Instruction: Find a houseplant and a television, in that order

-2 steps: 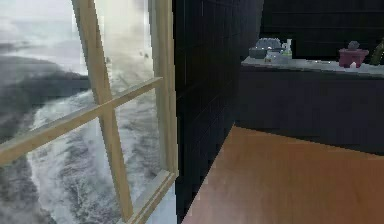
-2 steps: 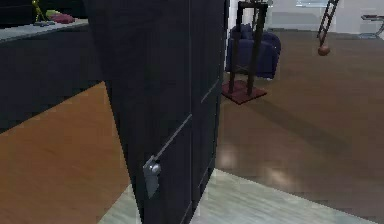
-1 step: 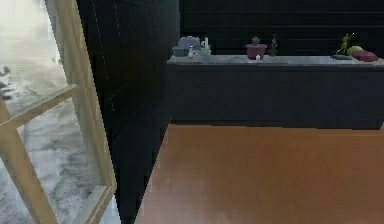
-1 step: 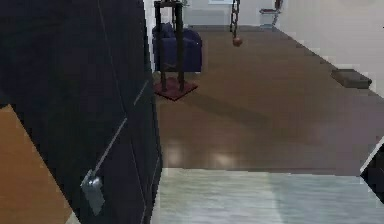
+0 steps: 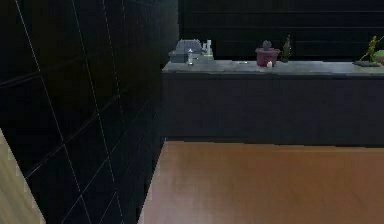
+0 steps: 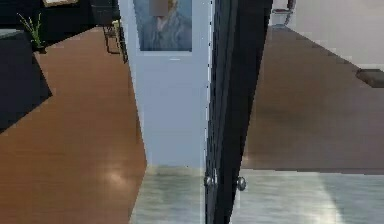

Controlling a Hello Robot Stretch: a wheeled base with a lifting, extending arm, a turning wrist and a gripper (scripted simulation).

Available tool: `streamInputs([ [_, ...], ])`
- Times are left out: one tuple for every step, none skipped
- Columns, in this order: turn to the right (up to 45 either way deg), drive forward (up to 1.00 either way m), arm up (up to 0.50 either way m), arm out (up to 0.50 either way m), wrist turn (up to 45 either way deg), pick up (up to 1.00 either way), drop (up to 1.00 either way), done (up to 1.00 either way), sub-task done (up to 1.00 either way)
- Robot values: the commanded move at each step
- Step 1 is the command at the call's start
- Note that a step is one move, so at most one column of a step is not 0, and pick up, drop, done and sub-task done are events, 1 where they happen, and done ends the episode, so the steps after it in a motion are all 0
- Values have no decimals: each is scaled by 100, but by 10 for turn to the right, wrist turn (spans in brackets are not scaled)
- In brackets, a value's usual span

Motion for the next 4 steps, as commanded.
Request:
streamInputs([
  [60,0,0,0,0,0,0,0,0],
  [0,30,0,0,0,0,0,0,0],
  [450,0,0,0,0,0,0,0,0],
  [90,0,0,0,0,0,0,0,0],
])
